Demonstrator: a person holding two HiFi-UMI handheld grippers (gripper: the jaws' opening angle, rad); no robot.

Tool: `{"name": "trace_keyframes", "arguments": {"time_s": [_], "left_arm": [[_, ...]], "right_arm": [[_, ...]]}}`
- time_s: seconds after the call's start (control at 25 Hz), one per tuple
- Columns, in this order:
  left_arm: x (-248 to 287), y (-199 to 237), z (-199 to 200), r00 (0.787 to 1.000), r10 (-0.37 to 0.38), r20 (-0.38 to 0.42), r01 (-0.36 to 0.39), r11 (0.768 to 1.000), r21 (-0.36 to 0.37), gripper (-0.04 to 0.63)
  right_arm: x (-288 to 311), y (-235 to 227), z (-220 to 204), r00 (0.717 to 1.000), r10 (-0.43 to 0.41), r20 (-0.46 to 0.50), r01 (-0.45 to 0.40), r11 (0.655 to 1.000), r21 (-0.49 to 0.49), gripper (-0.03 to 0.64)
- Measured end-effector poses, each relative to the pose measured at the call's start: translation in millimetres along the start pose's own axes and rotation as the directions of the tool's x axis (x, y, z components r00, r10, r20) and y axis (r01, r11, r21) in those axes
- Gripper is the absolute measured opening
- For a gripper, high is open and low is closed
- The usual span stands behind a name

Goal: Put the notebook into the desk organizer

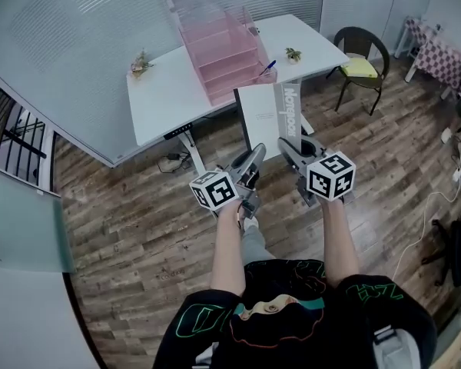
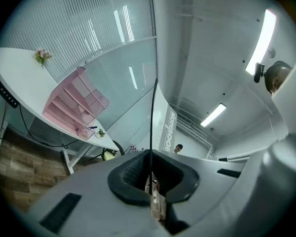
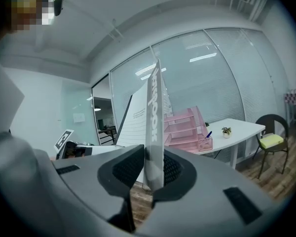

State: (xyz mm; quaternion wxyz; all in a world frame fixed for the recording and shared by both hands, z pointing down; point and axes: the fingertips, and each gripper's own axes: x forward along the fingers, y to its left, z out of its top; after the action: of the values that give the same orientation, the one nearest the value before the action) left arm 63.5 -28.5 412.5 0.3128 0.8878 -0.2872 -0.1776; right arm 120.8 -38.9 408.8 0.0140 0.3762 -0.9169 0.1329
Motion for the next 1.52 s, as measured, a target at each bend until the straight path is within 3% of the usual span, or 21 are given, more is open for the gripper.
{"name": "trace_keyframes", "arguments": {"time_s": [0.56, 0.8, 1.16, 1.52], "left_arm": [[30.5, 156.1, 39.7, 0.995, 0.086, -0.044, -0.093, 0.982, -0.166, 0.006], [32.3, 203.6, 55.1, 0.994, 0.093, -0.063, -0.106, 0.967, -0.233, 0.006], [36.2, 239.8, 57.1, 0.992, 0.081, -0.096, -0.106, 0.950, -0.294, 0.006], [46.0, 257.3, 71.6, 0.989, 0.114, -0.095, -0.137, 0.947, -0.290, 0.006]], "right_arm": [[146.4, -71.5, -36.1, 0.986, -0.033, -0.165, 0.046, 0.996, 0.078, 0.056], [193.0, -91.4, -47.9, 0.971, -0.059, -0.232, 0.085, 0.991, 0.104, 0.102], [219.6, -106.1, -63.9, 0.956, -0.099, -0.276, 0.137, 0.983, 0.121, 0.112], [241.0, -118.0, -58.1, 0.954, -0.095, -0.284, 0.133, 0.984, 0.118, 0.112]]}}
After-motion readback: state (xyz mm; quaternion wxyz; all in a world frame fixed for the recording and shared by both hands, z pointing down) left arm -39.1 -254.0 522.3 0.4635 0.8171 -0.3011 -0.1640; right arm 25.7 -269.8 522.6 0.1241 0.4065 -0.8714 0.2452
